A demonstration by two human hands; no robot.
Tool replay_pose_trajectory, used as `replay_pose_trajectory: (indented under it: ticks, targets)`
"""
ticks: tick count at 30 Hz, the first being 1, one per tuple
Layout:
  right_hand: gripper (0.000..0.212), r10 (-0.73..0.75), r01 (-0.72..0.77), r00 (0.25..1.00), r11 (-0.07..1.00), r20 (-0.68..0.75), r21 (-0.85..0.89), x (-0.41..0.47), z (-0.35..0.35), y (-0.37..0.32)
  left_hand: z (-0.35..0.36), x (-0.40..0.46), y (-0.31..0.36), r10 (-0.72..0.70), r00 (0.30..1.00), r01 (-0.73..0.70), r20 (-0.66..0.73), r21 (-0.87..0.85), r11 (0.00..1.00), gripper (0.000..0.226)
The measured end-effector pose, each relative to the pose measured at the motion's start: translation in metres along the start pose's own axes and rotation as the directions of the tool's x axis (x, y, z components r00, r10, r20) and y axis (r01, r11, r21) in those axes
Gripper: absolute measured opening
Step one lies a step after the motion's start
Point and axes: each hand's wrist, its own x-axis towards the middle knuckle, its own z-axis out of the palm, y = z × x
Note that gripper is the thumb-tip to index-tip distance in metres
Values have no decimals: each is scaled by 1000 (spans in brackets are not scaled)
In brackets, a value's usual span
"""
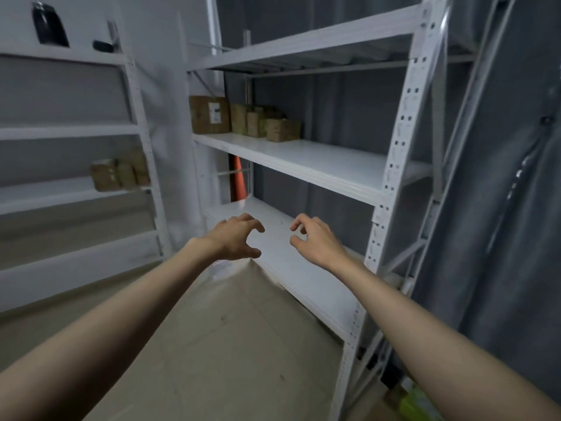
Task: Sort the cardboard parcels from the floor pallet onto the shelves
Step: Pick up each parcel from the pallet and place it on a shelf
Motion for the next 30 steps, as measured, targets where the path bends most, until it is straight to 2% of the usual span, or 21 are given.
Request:
replay_pose_trajectory:
  ticks: [11,17,24,30]
  targets:
    - [29,7,-6,1000,1000,24,-25,108,62,-58,-11,62,-129,-3,1000,3,3,-28,1000,57]
    - [31,-3,3,1000,997,-3,-78,198,59,-43,-16,138,-172,13,1000,-14,-13,-48,999,58]
    - [29,-18,13,997,998,-78,-55,333,48,-13,-50,255,-227,25,998,-25,-65,-5,1000,57]
    - [32,10,-16,993,999,-117,-46,431,52,5,-61,340,-267,-30,984,6,-177,-134,991,59]
